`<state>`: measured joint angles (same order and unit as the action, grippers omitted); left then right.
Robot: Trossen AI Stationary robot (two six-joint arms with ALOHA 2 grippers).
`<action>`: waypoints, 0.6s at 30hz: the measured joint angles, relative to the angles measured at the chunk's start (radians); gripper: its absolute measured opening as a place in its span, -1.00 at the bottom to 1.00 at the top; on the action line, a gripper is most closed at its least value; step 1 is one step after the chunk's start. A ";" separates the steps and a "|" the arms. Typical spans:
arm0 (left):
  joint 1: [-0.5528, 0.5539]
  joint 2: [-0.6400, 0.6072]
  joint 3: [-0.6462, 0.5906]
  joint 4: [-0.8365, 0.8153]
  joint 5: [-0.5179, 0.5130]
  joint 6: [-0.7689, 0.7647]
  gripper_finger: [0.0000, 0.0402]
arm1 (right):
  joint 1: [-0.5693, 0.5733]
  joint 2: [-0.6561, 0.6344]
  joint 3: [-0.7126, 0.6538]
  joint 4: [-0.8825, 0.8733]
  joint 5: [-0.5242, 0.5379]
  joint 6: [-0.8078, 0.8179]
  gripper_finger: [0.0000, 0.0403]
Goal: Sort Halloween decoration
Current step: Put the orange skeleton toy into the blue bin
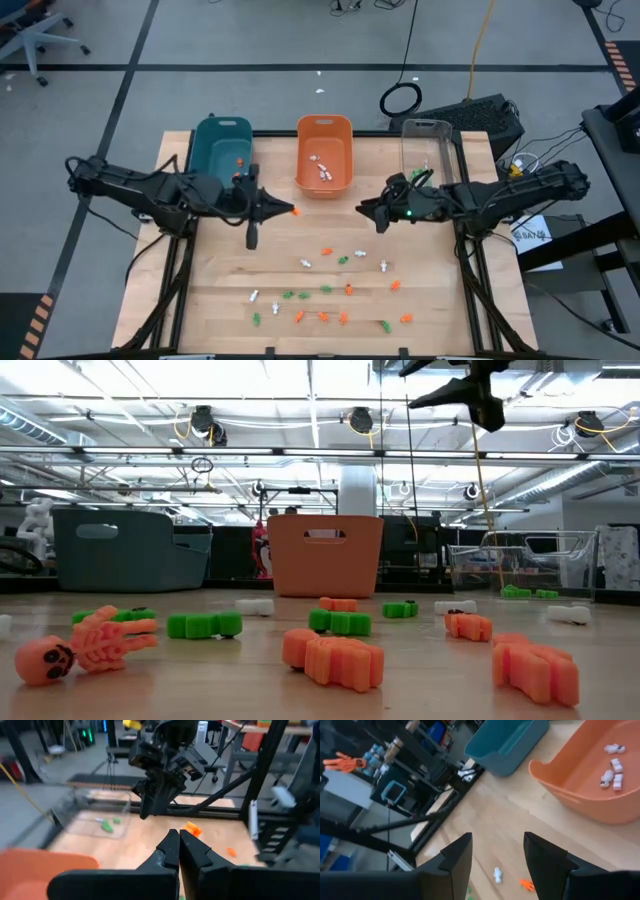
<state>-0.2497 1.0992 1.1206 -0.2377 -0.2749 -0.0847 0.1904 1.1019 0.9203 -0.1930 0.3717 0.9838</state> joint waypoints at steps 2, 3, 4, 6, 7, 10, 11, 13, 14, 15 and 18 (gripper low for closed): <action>0.000 -0.017 0.000 0.001 -0.001 0.078 -1.00 | -0.012 0.000 0.000 0.010 0.001 0.017 -0.20; 0.000 -0.024 0.000 0.005 -0.002 0.109 -1.00 | -0.016 0.000 0.000 0.012 0.002 0.022 -0.20; 0.000 -0.031 0.000 0.006 -0.004 0.134 -1.00 | -0.020 0.000 0.000 0.014 0.005 0.024 -0.20; 0.000 -0.041 0.000 0.004 -0.004 0.180 -1.00 | -0.021 0.000 0.000 0.027 0.024 0.025 -0.20; 0.000 -0.044 0.000 0.004 -0.004 0.206 -1.00 | -0.021 0.000 0.000 0.033 0.030 0.025 -0.20; 0.000 -0.056 0.000 0.005 -0.004 0.291 -1.00 | -0.022 0.000 0.000 0.061 0.055 0.025 -0.20; 0.000 -0.058 0.000 0.006 -0.005 0.313 -1.00 | -0.022 0.000 0.000 0.063 0.065 0.025 -0.20; 0.000 -0.064 0.000 0.006 -0.008 0.350 -1.00 | -0.022 0.000 0.000 0.062 0.077 0.024 -0.20; 0.000 -0.066 0.000 0.012 -0.016 0.362 -1.00 | -0.022 0.000 0.000 0.062 0.078 0.021 -0.20; 0.000 -0.066 0.000 0.032 -0.023 0.377 -1.00 | -0.022 0.000 0.000 0.062 0.079 0.015 -0.20; 0.000 -0.076 0.000 0.091 -0.042 0.388 -1.00 | -0.031 0.000 0.000 0.062 0.078 -0.002 -0.20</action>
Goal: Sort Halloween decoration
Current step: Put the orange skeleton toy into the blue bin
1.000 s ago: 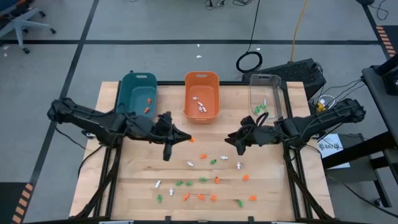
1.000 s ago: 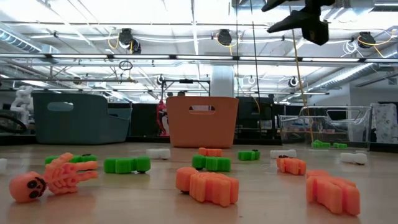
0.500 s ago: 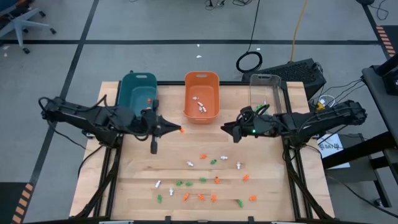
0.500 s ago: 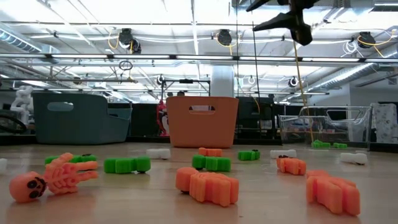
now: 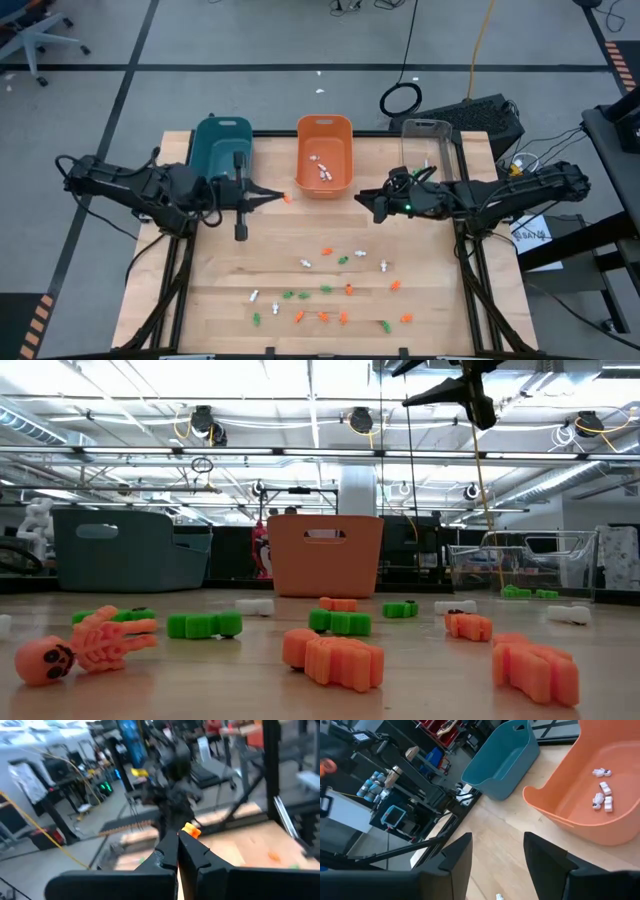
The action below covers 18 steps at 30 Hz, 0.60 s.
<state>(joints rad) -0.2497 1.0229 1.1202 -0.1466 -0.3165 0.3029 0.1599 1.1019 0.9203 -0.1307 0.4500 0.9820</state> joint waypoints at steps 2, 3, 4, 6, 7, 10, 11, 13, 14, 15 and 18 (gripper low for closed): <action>0.000 -0.005 0.001 0.030 -0.013 0.001 -1.00 | -0.004 0.000 0.000 0.003 0.000 -0.012 -0.20; 0.000 -0.008 0.001 0.026 -0.028 0.001 -1.00 | -0.005 0.000 0.000 0.013 0.000 -0.027 -0.20; 0.000 -0.008 0.001 0.025 -0.041 0.000 -1.00 | -0.005 0.000 0.000 0.026 -0.002 -0.045 -0.20; 0.000 -0.008 0.001 0.023 -0.065 0.000 -1.00 | -0.004 0.000 0.000 0.051 -0.004 -0.086 -0.20; 0.000 -0.008 0.001 0.024 -0.075 0.000 -1.00 | -0.004 0.000 0.000 0.060 -0.005 -0.101 -0.20; 0.000 -0.008 0.001 0.025 -0.081 -0.007 -1.00 | -0.005 0.000 0.000 0.060 -0.003 -0.118 -0.20; 0.000 -0.008 0.001 0.025 -0.082 -0.009 -1.00 | -0.008 0.000 0.000 0.060 -0.003 -0.130 -0.20; 0.000 -0.008 0.001 0.025 -0.082 -0.027 -1.00 | -0.010 0.000 0.000 0.059 -0.003 -0.142 -0.20; 0.000 -0.008 0.001 0.025 -0.082 -0.037 -1.00 | -0.011 0.000 0.000 0.058 -0.002 -0.145 -0.20; 0.000 -0.008 0.001 0.025 -0.082 -0.052 -1.00 | -0.011 0.000 0.000 0.056 -0.002 -0.148 -0.20; 0.000 -0.008 0.001 0.025 -0.082 -0.086 -1.00 | -0.011 0.000 0.000 0.053 -0.002 -0.152 -0.20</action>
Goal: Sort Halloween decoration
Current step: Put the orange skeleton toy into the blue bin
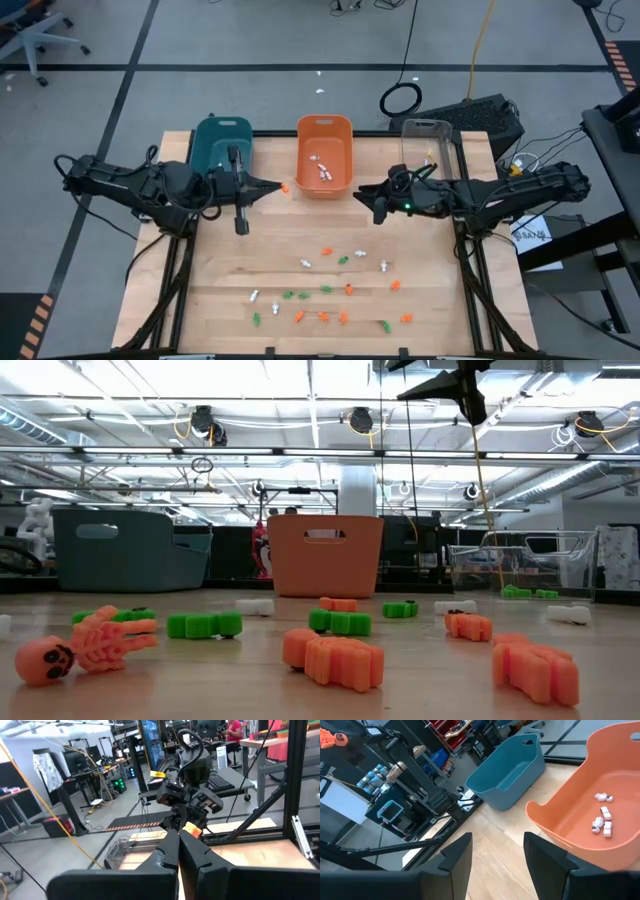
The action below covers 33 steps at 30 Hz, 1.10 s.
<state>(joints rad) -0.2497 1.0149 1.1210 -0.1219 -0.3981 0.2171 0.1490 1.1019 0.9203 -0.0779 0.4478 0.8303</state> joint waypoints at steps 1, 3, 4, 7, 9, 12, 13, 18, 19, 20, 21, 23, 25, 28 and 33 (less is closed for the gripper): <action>0.000 0.000 0.000 0.000 0.000 -0.025 -1.00 | 0.000 0.000 0.000 -0.001 -0.001 0.003 -0.20; 0.000 -0.001 0.000 0.000 0.000 -0.096 -1.00 | 0.000 0.000 0.000 -0.001 -0.002 0.016 -0.20; 0.001 -0.004 -0.001 -0.001 -0.001 -0.128 -1.00 | 0.000 0.000 0.000 -0.001 -0.002 0.022 -0.20; 0.002 -0.015 -0.001 -0.002 -0.003 -0.185 -1.00 | 0.000 0.000 0.000 -0.001 -0.002 0.048 -0.20; 0.002 -0.023 -0.001 -0.006 -0.004 -0.203 -1.00 | 0.002 0.000 0.000 -0.001 -0.002 0.065 -0.20; 0.013 -0.045 -0.001 -0.068 -0.025 -0.235 -1.00 | 0.003 0.000 0.000 -0.001 -0.002 0.095 -0.20; 0.020 -0.056 -0.001 -0.100 -0.031 -0.249 -1.00 | 0.003 0.000 0.000 -0.001 -0.002 0.102 -0.20; 0.077 -0.118 -0.001 -0.283 -0.026 -0.410 -1.00 | 0.004 0.000 0.000 -0.001 -0.003 0.126 -0.20; 0.089 -0.129 -0.001 -0.323 -0.021 -0.438 -1.00 | 0.004 0.000 0.000 -0.001 -0.003 0.127 -0.20; 0.101 -0.138 -0.001 -0.360 -0.020 -0.459 -1.00 | 0.004 0.000 0.000 -0.001 -0.003 0.127 -0.20; 0.117 -0.149 -0.001 -0.404 -0.018 -0.476 -1.00 | 0.004 0.000 0.000 -0.001 -0.003 0.127 -0.20; 0.152 -0.161 -0.001 -0.482 -0.018 -0.508 -1.00 | 0.004 0.000 0.000 -0.001 -0.003 0.127 -0.20; 0.194 -0.168 -0.001 -0.560 -0.018 -0.544 -1.00 | 0.004 0.000 0.000 -0.002 -0.001 0.123 -0.20; 0.262 -0.169 -0.001 -0.663 -0.014 -0.588 -1.00 | 0.002 0.010 0.000 -0.004 0.000 0.096 -0.20; 0.389 -0.164 -0.001 -0.827 0.015 -0.605 -1.00 | -0.018 0.037 0.000 -0.015 0.000 0.072 -0.20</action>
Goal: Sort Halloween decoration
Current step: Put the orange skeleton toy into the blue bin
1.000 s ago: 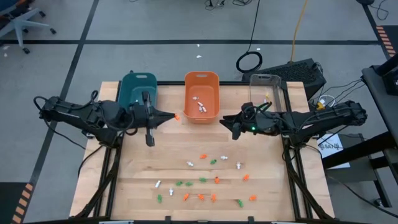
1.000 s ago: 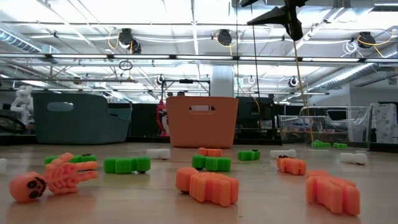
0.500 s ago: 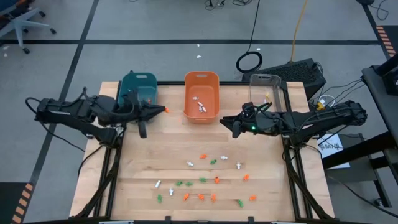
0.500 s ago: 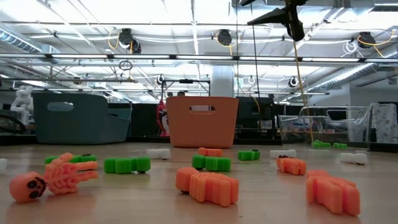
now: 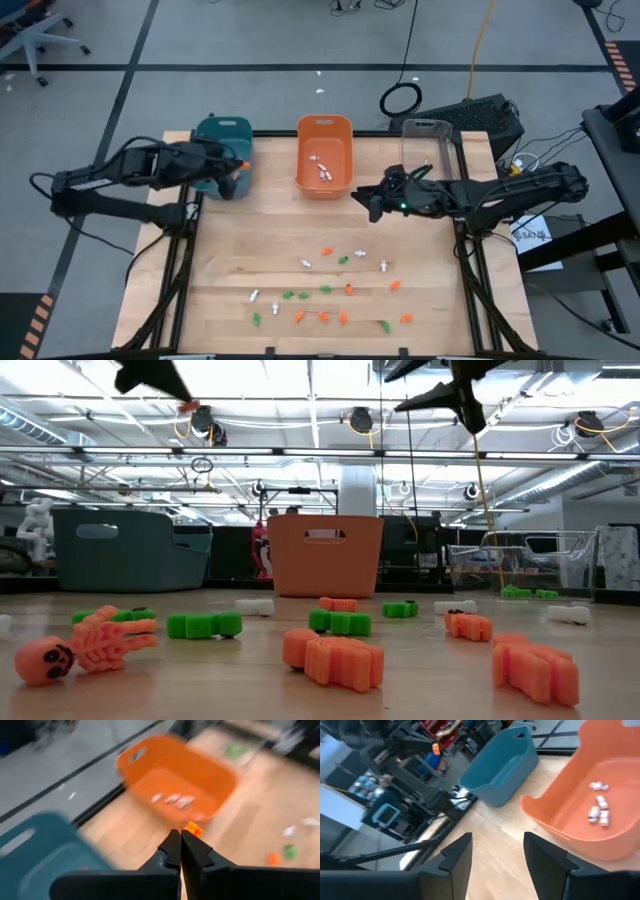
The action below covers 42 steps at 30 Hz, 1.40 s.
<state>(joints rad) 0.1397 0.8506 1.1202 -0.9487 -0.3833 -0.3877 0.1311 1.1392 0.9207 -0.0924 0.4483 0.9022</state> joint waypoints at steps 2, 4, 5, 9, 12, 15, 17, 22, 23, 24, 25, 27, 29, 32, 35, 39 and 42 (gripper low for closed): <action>0.062 0.000 -0.004 -0.047 0.009 0.000 -1.00 | -0.009 0.019 0.000 0.004 -0.002 -0.001 -0.20; 0.125 -0.001 -0.020 -0.053 0.025 0.001 -1.00 | -0.020 0.035 0.000 0.004 -0.002 0.001 -0.20; 0.157 -0.001 -0.031 -0.053 0.039 0.005 -1.00 | -0.025 0.045 0.000 0.007 -0.002 0.001 -0.20; 0.287 0.012 -0.089 -0.053 0.122 0.050 -1.00 | -0.048 0.076 0.000 0.010 -0.005 -0.007 -0.20; 0.385 0.035 -0.157 -0.049 0.165 0.062 -1.00 | -0.062 0.089 0.000 0.013 -0.006 -0.023 -0.20; 0.476 0.061 -0.234 0.029 0.219 0.113 -1.00 | -0.073 0.094 0.000 0.014 -0.007 -0.042 -0.20; 0.531 0.092 -0.279 0.088 0.261 0.144 -1.00 | -0.079 0.095 0.000 0.014 -0.009 -0.056 -0.20; 0.634 0.213 -0.344 0.184 0.333 0.165 -1.00 | -0.092 0.094 0.000 0.014 -0.066 -0.058 -0.20; 0.651 0.244 -0.346 0.188 0.334 0.165 -1.00 | -0.093 0.094 0.000 0.013 -0.081 -0.055 -0.20; 0.666 0.276 -0.346 0.197 0.334 0.165 -1.00 | -0.092 0.094 0.000 0.014 -0.087 -0.053 -0.20; 0.678 0.307 -0.346 0.209 0.335 0.165 -1.00 | -0.092 0.094 0.000 0.014 -0.089 -0.052 -0.20; 0.700 0.366 -0.346 0.228 0.335 0.160 -1.00 | -0.092 0.094 0.000 0.014 -0.100 -0.051 -0.20; 0.717 0.424 -0.346 0.247 0.335 0.160 -1.00 | -0.092 0.094 0.000 0.014 -0.127 -0.051 -0.20; 0.734 0.495 -0.346 0.261 0.335 0.160 -1.00 | -0.092 0.094 0.000 0.013 -0.160 -0.035 -0.20; 0.739 0.543 -0.346 0.261 0.335 0.158 -1.00 | -0.092 0.094 0.000 0.013 -0.166 -0.025 -0.20; 0.739 0.556 -0.346 0.265 0.334 0.157 -1.00 | -0.090 0.094 0.000 0.013 -0.166 -0.015 -0.20; 0.738 0.556 -0.346 0.278 0.299 0.110 -1.00 | -0.090 0.094 0.000 0.013 -0.166 0.001 -0.20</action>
<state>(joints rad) 0.8776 1.4071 0.7740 -0.6706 -0.0845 -0.2781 0.0406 1.2335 0.9207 -0.0795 0.2824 0.9031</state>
